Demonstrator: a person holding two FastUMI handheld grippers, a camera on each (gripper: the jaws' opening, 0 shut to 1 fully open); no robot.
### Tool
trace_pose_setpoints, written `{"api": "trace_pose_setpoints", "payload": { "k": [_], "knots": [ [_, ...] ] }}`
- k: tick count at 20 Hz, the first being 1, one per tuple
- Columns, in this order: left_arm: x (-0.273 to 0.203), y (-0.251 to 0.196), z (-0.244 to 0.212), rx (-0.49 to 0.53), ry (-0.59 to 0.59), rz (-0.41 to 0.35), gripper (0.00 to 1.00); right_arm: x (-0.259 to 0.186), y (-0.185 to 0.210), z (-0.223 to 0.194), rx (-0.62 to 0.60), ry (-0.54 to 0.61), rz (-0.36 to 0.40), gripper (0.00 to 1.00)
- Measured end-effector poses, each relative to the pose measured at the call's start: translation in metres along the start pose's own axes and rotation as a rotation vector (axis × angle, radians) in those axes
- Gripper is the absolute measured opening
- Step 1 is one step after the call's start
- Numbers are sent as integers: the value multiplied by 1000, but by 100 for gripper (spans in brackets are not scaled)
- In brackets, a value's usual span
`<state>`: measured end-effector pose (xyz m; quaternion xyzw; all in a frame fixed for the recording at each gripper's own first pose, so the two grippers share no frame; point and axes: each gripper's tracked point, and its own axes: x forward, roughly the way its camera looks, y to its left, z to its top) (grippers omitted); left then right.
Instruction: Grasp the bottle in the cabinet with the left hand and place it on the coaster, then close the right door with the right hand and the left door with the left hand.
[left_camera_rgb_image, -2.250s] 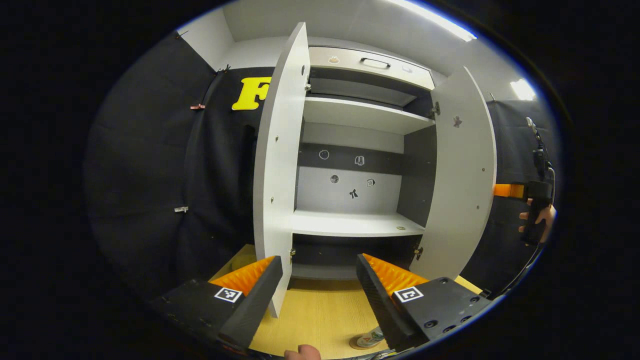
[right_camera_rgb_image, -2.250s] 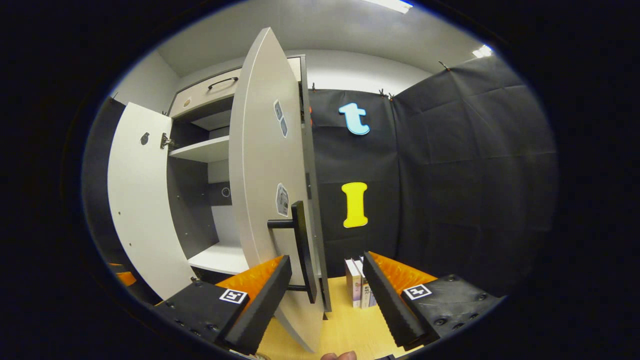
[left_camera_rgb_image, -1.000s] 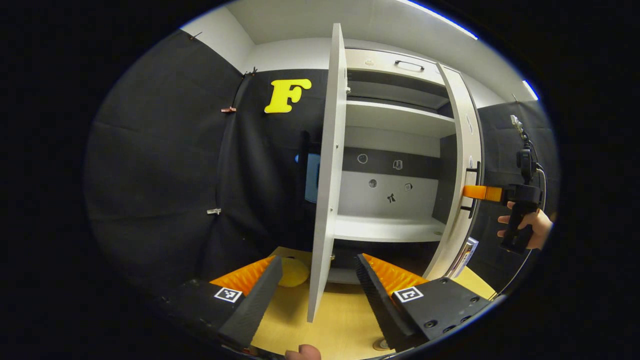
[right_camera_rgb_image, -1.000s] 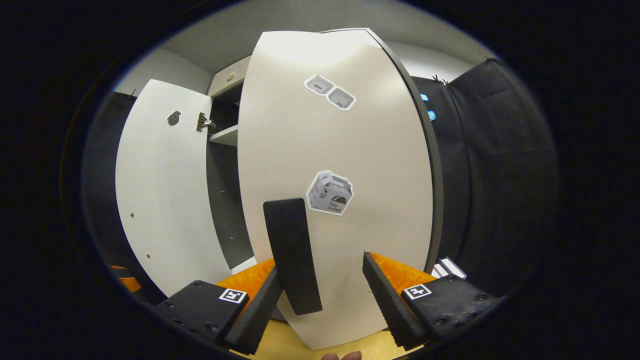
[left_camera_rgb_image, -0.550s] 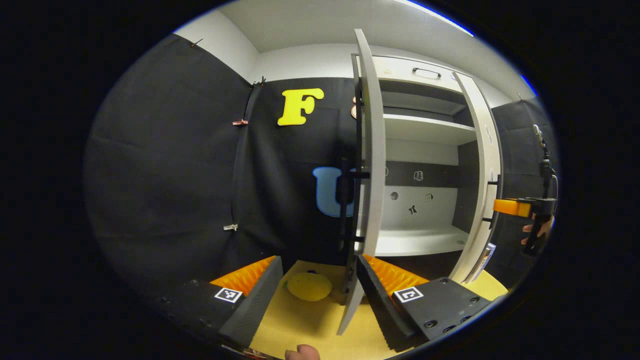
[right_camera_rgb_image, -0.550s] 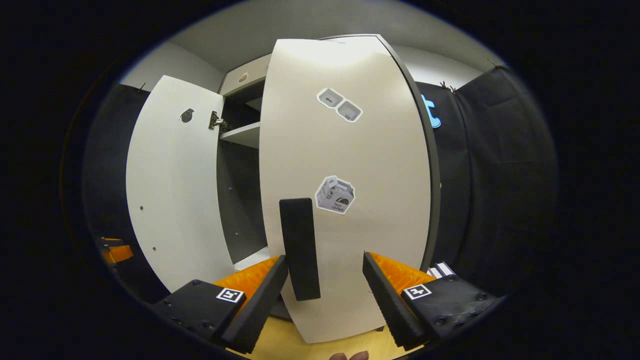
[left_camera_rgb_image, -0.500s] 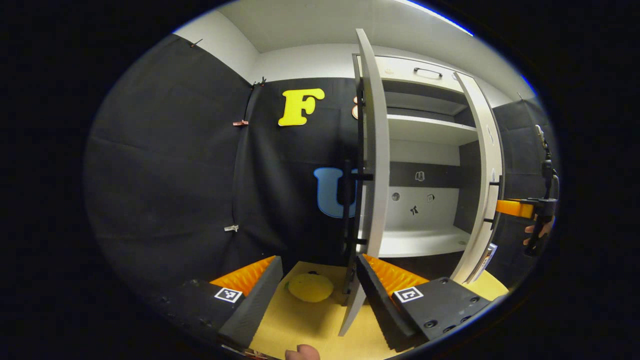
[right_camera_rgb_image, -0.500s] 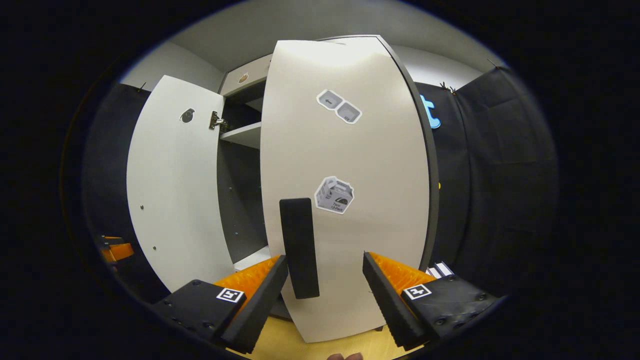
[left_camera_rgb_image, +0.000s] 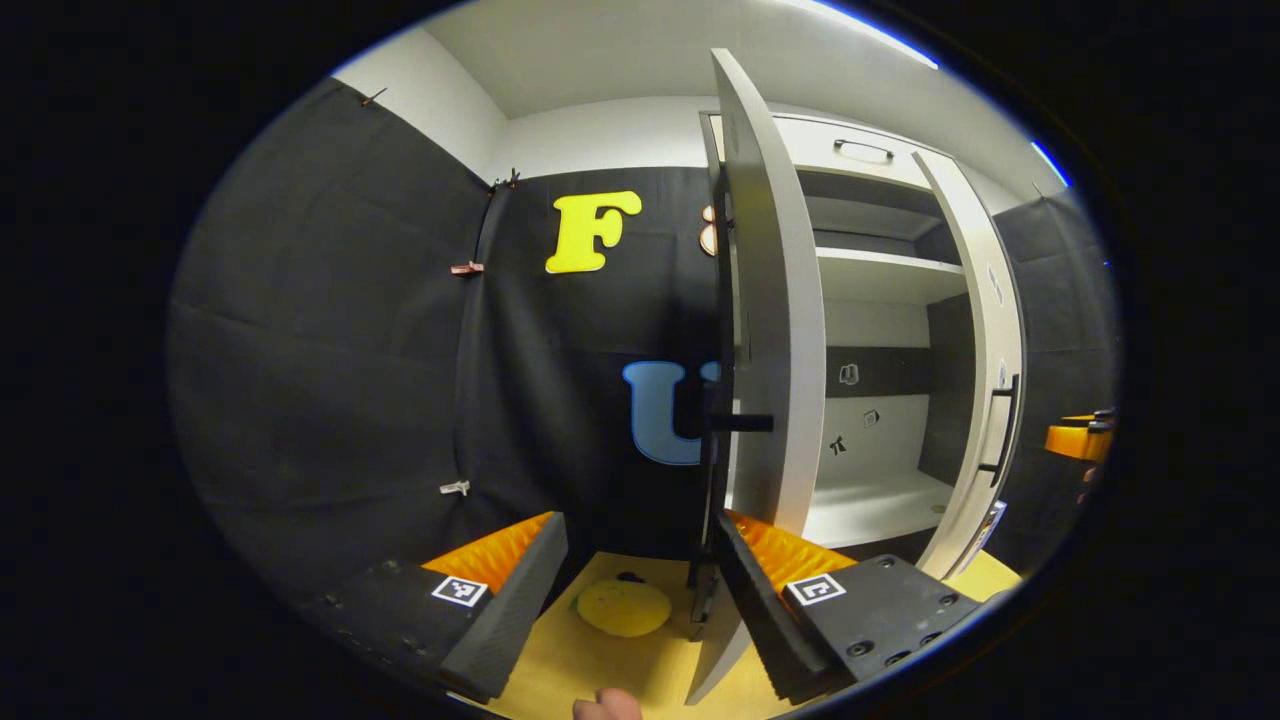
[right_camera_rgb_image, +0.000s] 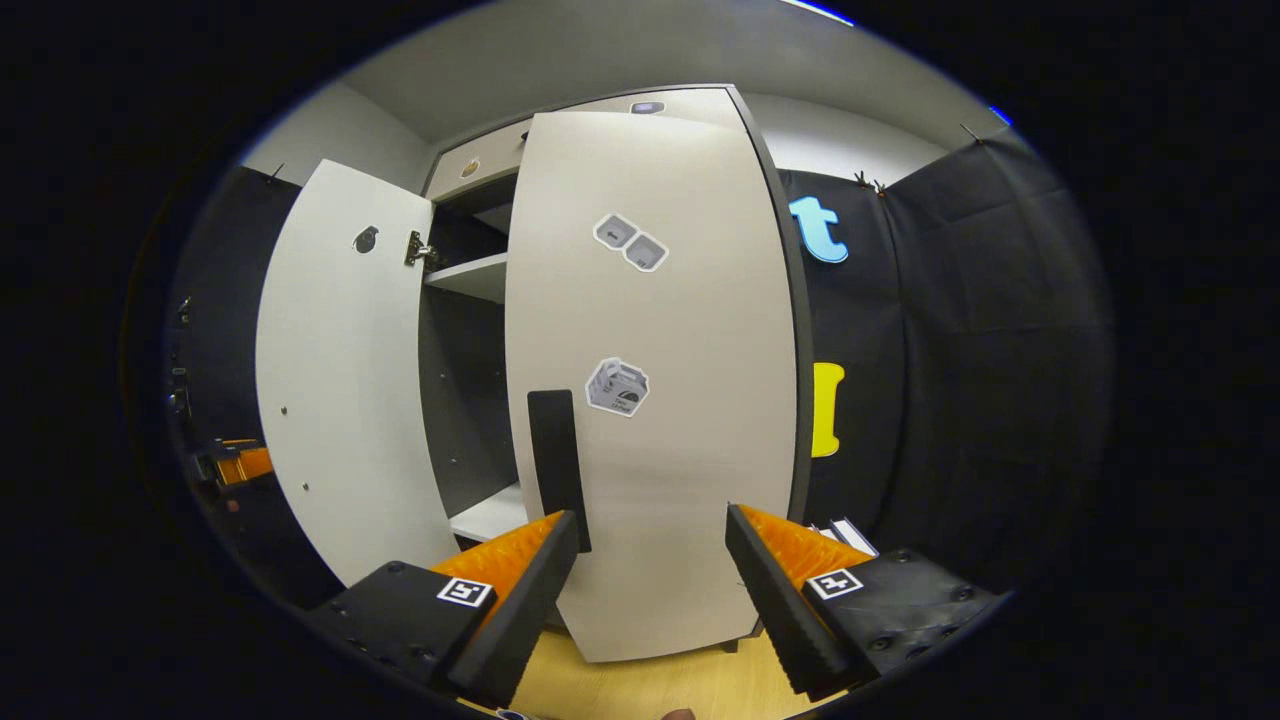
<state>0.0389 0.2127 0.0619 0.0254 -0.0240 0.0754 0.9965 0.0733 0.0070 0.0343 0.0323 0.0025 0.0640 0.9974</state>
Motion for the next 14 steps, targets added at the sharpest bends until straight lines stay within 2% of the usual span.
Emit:
{"api": "trace_pose_setpoints", "payload": {
  "k": [7, 8, 14],
  "knots": [
    [-6, -48, 2, -13, 7, -84, 93, -16, -12, 2, -20, -3, -40, 97],
    [-6, -56, 1, -10, 6, -96, 91, -19, -17, 5, -24, -12, -46, 97],
    [0, -103, 0, -61, 23, -175, 93, -31, -40, 7, -2, -8, -70, 97]
  ]
}}
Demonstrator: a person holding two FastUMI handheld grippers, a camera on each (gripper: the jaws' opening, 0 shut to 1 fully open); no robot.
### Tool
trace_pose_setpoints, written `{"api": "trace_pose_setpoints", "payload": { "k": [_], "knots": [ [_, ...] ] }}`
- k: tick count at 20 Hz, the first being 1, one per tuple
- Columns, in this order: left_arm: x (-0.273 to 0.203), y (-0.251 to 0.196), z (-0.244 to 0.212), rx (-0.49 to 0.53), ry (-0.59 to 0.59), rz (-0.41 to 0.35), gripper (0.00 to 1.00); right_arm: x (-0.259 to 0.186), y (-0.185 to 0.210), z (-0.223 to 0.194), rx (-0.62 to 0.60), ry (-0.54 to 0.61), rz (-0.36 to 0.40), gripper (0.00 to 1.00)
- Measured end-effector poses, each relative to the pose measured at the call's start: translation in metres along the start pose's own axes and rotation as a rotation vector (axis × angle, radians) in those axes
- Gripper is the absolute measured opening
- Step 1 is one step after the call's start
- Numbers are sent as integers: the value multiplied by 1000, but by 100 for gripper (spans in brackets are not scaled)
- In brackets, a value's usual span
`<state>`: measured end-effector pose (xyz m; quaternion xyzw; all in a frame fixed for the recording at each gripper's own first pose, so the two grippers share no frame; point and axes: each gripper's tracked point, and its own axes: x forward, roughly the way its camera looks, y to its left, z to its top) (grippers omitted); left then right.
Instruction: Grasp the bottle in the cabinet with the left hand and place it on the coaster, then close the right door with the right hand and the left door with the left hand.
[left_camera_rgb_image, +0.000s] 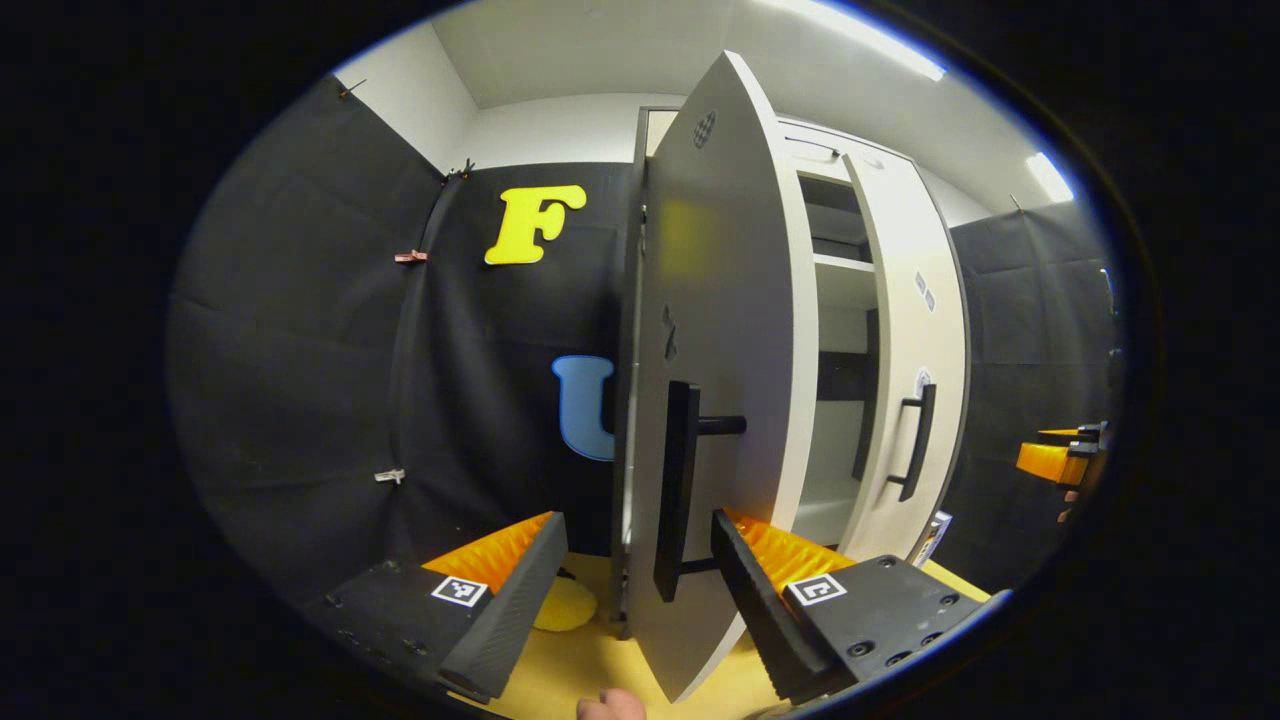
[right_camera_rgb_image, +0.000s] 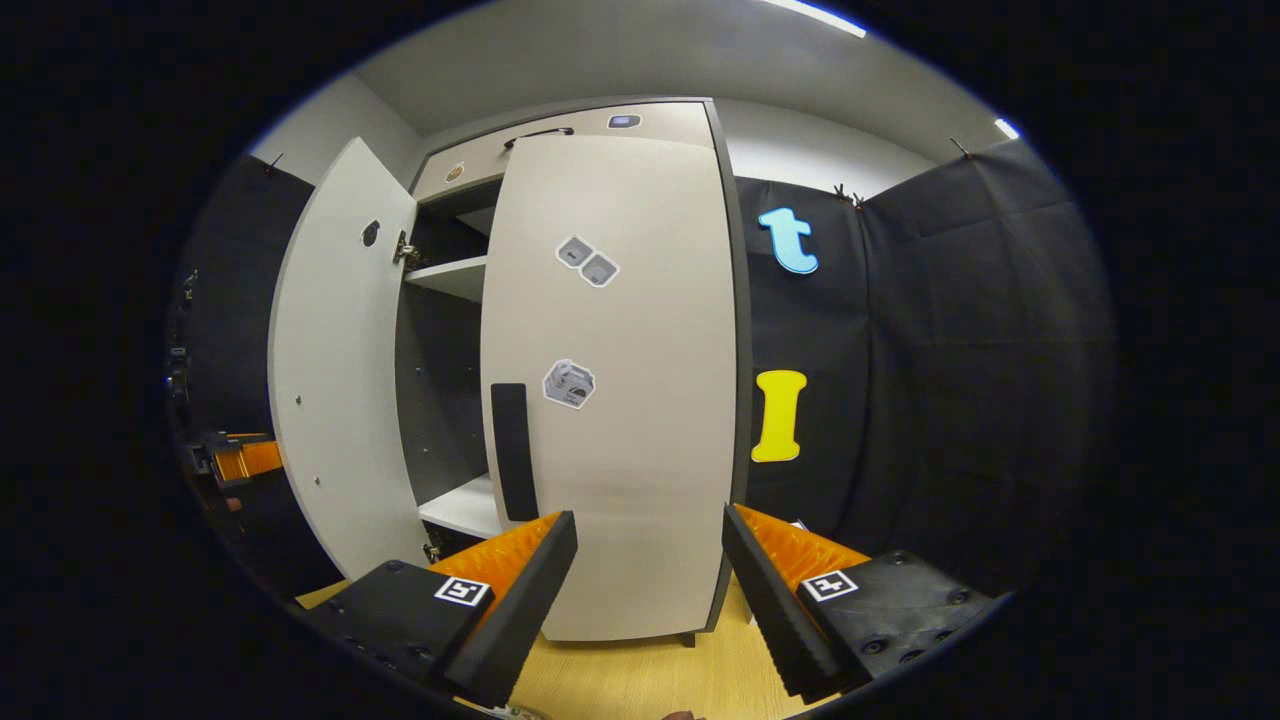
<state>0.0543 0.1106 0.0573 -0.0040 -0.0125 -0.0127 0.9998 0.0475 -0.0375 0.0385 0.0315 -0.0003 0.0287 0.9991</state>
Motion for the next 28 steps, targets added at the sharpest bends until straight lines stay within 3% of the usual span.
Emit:
{"api": "trace_pose_setpoints", "payload": {
  "k": [12, 17, 28],
  "knots": [
    [52, -105, 3, -1, -7, -166, 94, 7, -20, 8, 3, -17, -9, 97],
    [81, -134, 2, 39, -23, -158, 94, 16, -27, 10, 16, -22, 0, 96],
    [123, -152, -2, 50, -17, -112, 94, 35, -33, 8, 27, -13, 32, 97]
  ]
}}
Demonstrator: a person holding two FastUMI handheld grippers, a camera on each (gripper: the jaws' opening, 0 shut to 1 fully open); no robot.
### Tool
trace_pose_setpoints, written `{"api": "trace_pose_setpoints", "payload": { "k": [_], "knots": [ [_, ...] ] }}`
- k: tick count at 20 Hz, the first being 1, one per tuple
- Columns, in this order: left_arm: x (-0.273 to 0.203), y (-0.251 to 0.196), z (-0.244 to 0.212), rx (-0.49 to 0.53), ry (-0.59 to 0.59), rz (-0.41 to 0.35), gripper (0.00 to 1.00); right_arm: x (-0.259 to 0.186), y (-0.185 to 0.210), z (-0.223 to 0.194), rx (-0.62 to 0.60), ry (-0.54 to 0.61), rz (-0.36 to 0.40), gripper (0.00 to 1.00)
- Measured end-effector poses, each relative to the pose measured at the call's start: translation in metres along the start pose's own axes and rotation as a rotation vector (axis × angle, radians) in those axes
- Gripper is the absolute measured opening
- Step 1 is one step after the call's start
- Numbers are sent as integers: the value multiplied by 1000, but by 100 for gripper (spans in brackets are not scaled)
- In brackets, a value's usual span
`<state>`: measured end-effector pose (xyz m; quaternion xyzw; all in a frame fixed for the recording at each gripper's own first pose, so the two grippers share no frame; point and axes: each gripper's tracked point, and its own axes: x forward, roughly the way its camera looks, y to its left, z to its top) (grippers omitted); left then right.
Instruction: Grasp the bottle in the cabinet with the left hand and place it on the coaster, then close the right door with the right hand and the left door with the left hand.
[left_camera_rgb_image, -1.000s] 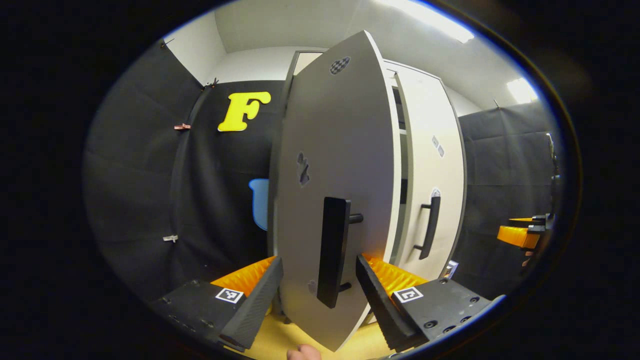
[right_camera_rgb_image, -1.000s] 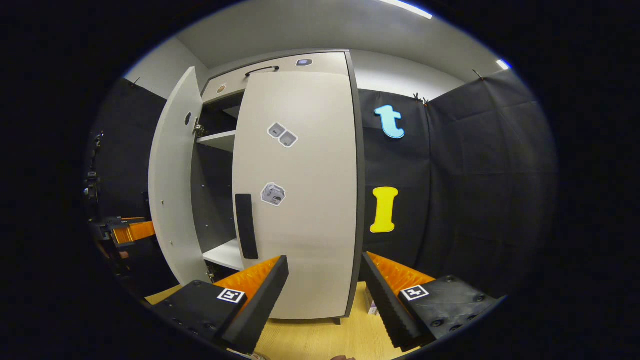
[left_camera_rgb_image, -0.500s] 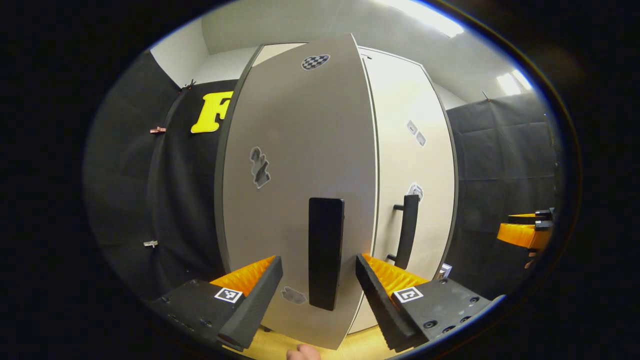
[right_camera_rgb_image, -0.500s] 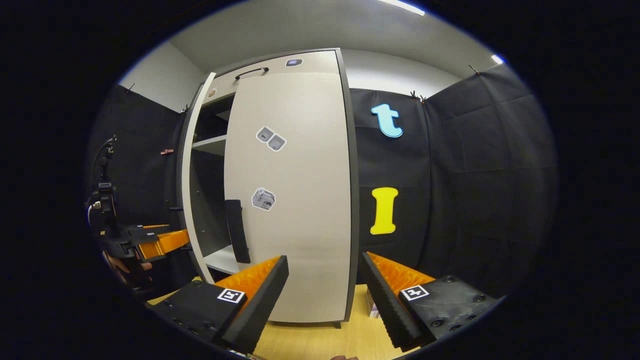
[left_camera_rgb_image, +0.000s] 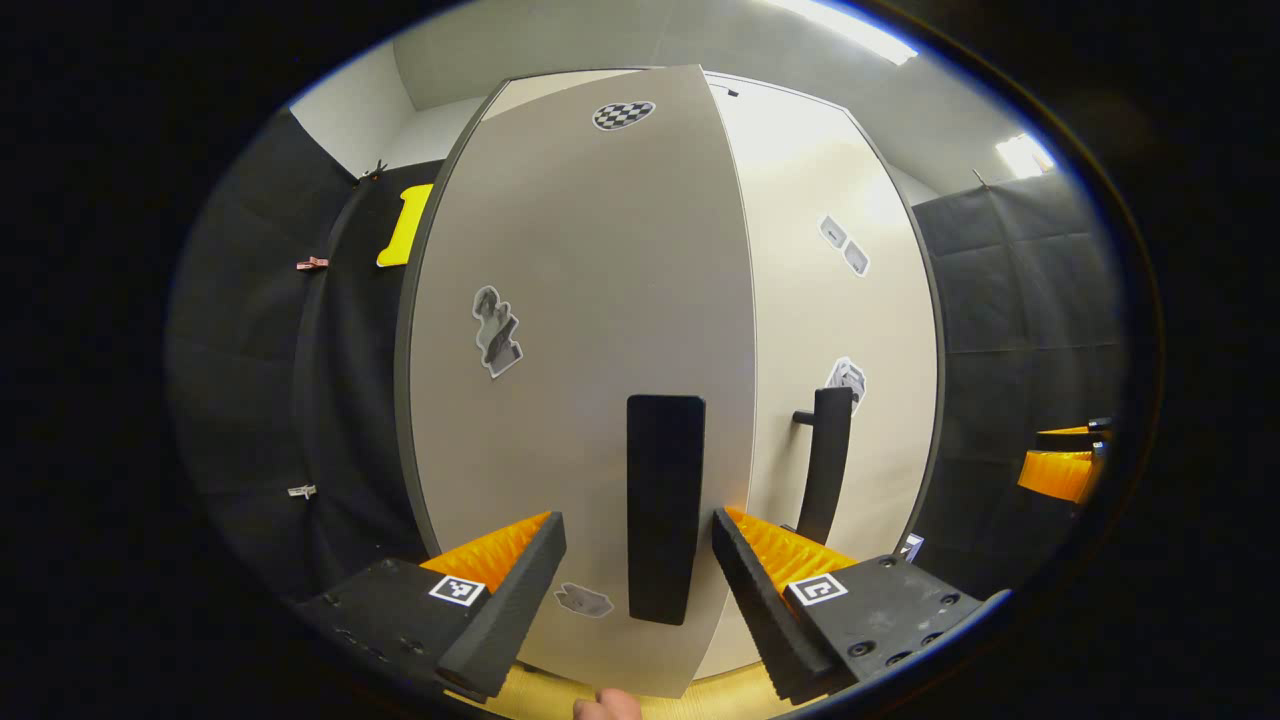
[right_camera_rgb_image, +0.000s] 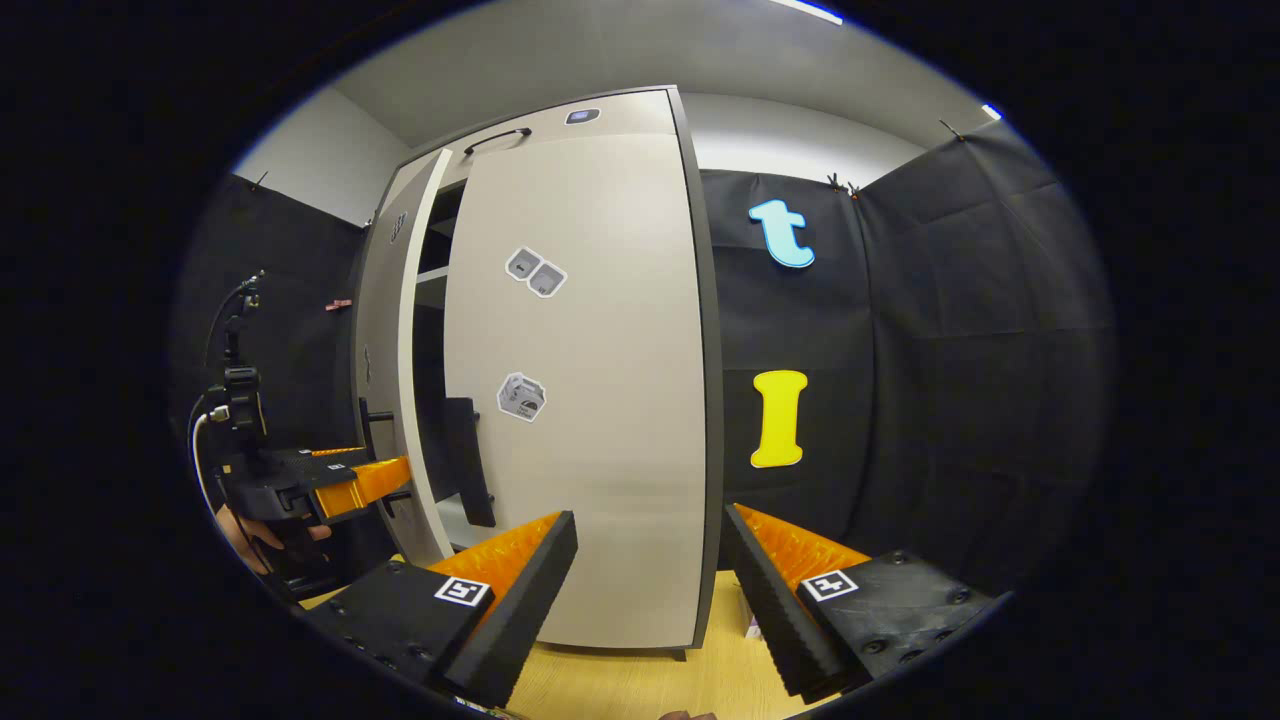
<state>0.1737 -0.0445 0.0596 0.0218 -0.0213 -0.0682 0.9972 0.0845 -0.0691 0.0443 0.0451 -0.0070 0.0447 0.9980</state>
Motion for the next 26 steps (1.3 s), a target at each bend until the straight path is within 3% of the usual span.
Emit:
{"api": "trace_pose_setpoints", "payload": {
  "k": [7, 26],
  "knots": [
    [-10, 5, 5, -11, -2, 8, 95, -3, 11, 10, -4, -26, 11, 97],
    [-118, 39, 11, -16, 11, 25, 95, -55, 67, 29, -51, -93, -22, 97]
  ]
}}
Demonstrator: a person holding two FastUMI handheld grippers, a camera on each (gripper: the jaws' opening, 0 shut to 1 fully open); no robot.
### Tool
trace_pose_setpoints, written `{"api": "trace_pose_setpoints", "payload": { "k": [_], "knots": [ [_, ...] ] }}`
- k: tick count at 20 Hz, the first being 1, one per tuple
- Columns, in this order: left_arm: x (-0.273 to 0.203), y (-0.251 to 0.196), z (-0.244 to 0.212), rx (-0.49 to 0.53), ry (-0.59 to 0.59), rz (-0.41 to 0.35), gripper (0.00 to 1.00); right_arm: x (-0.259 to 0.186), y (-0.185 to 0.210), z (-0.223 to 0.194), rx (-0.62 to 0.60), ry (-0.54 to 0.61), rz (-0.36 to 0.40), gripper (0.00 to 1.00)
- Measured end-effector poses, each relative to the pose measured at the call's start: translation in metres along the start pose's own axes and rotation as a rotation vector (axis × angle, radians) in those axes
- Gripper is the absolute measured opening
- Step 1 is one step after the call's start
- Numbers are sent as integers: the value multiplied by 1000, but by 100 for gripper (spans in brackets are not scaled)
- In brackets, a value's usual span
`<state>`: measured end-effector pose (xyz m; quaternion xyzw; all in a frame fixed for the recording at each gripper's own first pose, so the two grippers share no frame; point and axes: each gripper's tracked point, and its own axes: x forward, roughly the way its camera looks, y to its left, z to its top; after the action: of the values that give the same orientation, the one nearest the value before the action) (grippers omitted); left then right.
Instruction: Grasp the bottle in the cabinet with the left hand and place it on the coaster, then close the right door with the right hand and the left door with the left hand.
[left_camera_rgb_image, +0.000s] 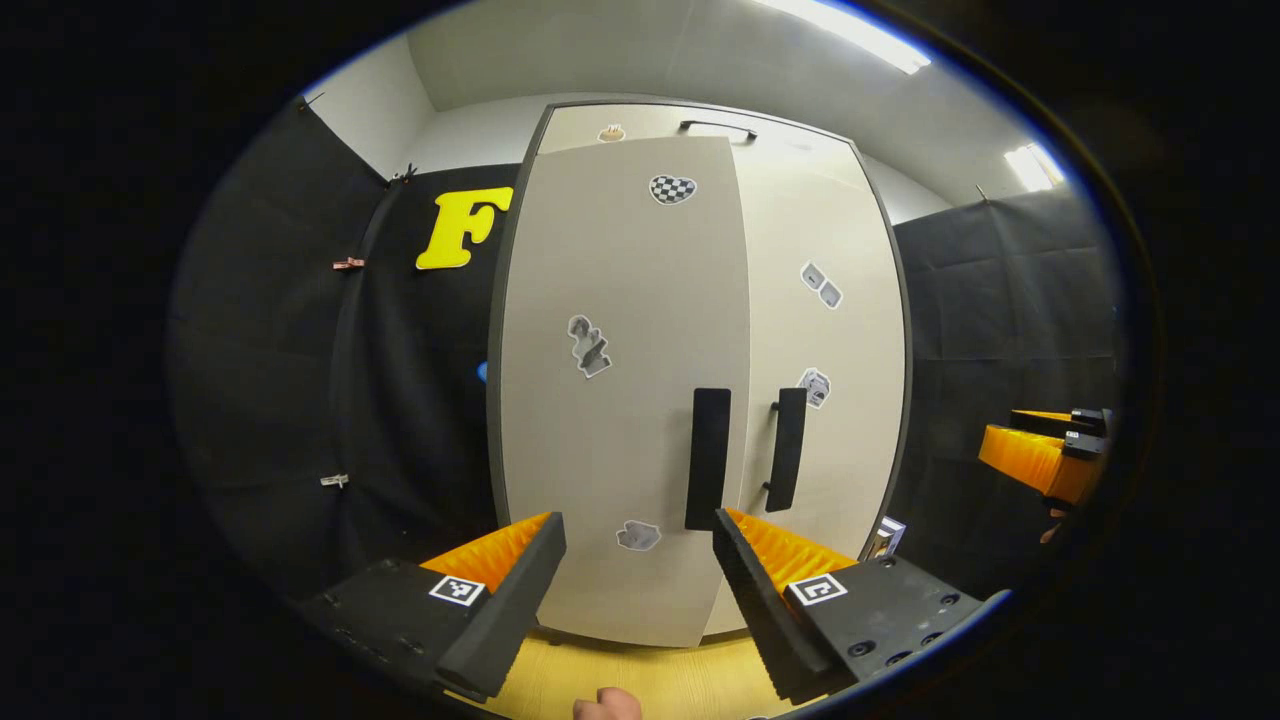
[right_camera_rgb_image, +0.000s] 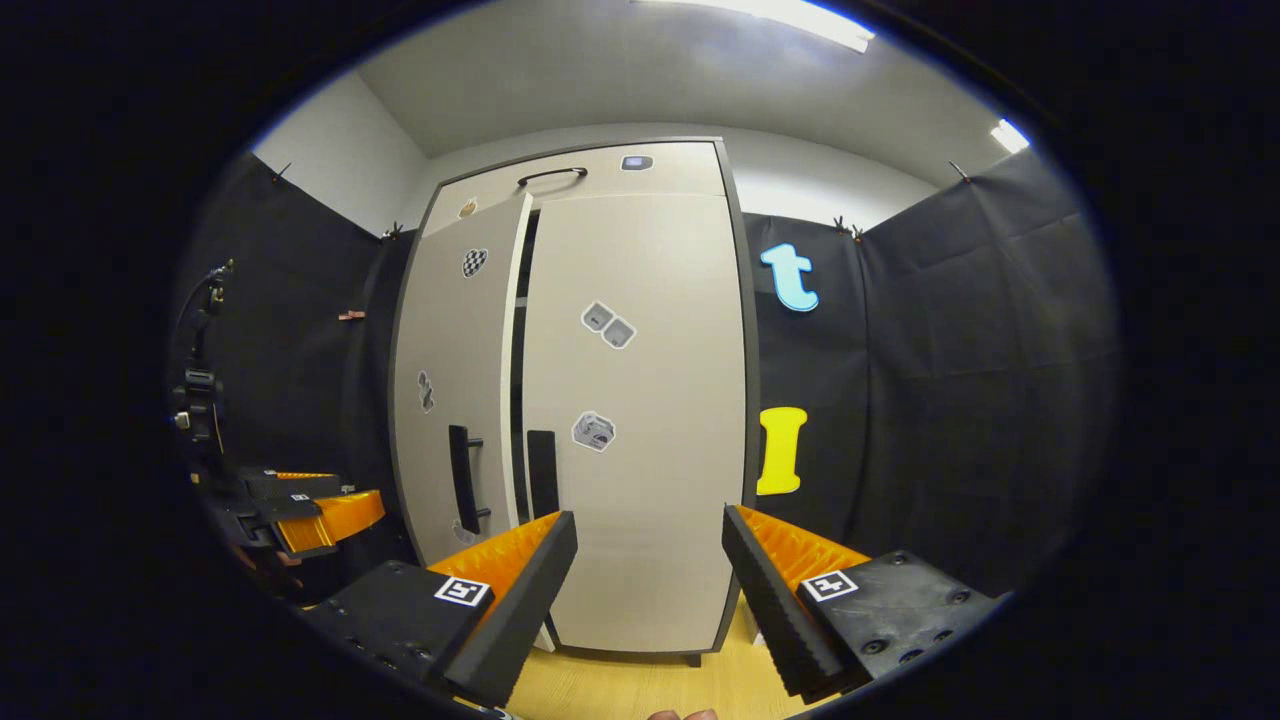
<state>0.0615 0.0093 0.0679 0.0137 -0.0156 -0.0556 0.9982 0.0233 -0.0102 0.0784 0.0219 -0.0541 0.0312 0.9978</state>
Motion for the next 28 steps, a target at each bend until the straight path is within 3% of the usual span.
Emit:
{"api": "trace_pose_setpoints", "payload": {
  "k": [10, 28],
  "knots": [
    [-38, 10, 0, 4, -8, 19, 94, -23, 9, 3, 7, -4, -25, 97],
    [-48, 15, -4, -12, -1, 8, 97, -29, 13, 4, -13, 0, -31, 97]
  ]
}}
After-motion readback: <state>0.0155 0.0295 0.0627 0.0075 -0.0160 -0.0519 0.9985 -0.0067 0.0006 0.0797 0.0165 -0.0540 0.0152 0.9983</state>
